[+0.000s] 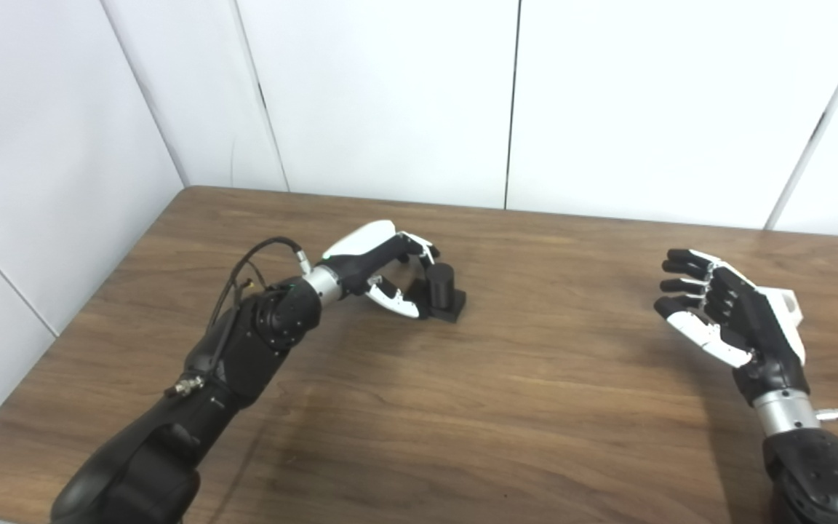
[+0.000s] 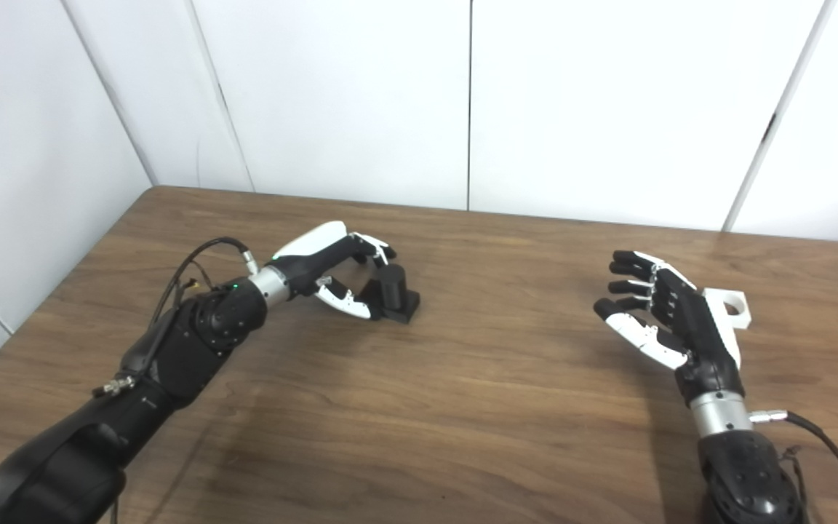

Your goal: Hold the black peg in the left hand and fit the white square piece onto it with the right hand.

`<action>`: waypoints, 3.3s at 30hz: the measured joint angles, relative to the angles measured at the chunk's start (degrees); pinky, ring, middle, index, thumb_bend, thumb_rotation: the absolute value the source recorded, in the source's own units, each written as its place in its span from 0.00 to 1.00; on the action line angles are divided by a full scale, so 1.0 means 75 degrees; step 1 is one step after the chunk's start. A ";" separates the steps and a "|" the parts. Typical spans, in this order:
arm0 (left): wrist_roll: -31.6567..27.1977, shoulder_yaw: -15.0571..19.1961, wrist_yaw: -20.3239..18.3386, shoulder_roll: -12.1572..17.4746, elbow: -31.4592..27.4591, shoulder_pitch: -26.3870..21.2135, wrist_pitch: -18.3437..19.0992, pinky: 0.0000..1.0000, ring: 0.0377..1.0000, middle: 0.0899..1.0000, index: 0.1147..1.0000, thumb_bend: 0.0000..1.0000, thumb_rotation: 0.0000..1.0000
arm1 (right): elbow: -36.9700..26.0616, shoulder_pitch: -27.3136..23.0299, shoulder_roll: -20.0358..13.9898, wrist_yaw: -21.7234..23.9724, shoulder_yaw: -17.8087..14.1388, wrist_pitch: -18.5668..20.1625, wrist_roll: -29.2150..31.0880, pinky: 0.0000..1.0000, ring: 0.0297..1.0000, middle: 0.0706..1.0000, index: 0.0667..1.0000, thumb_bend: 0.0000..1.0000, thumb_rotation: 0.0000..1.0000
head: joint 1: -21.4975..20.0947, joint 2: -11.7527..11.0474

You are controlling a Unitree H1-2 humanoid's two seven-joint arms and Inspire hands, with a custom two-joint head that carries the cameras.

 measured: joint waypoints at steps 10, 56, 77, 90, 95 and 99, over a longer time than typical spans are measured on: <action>0.0053 -0.0328 -0.0111 -0.0169 0.0142 -0.0165 -0.0601 0.73 0.84 0.80 0.43 0.52 0.07 | -0.0006 0.0000 0.0005 -0.0039 -0.0002 0.0029 -0.0036 0.59 0.67 0.73 0.73 0.74 0.44 | -0.0188 0.0012; -0.0334 -0.1121 -0.0243 -0.0684 -0.0609 0.0141 -0.1295 0.71 0.85 0.81 0.43 0.52 0.08 | -0.0778 0.0215 -0.0035 -0.0199 -0.0206 0.0510 0.0009 0.62 0.69 0.74 0.75 0.69 0.40 | -0.2657 0.0597; -0.0674 -0.1229 -0.0514 -0.0481 -0.0677 0.0183 -0.1404 0.75 0.85 0.81 0.43 0.52 0.07 | -0.1290 -0.0016 -0.0454 -0.0467 -0.0322 0.1083 -0.0495 0.60 0.71 0.76 0.75 0.65 0.35 | -0.4196 0.0234; -0.0807 -0.1266 -0.0515 -0.0428 -0.0606 0.0185 -0.1495 0.75 0.85 0.81 0.43 0.52 0.07 | -0.1407 -0.0622 -0.2319 -0.0261 -0.0072 0.1112 -0.2344 0.58 0.67 0.72 0.72 0.71 0.28 | -0.4254 0.0082; -0.0814 -0.1327 -0.0501 -0.0411 -0.0576 0.0147 -0.1506 0.76 0.85 0.82 0.43 0.52 0.07 | -0.1379 -0.0940 -0.2756 0.0104 0.0084 0.1231 -0.2674 0.69 0.77 0.77 0.73 0.69 0.25 | -0.4231 0.0035; -0.0823 -0.1335 -0.0501 -0.0409 -0.0559 0.0144 -0.1522 0.76 0.86 0.82 0.43 0.52 0.07 | -0.1176 -0.1142 -0.3126 0.0689 0.0366 0.1428 -0.2858 0.74 0.83 0.83 0.73 0.71 0.23 | -0.4219 0.0012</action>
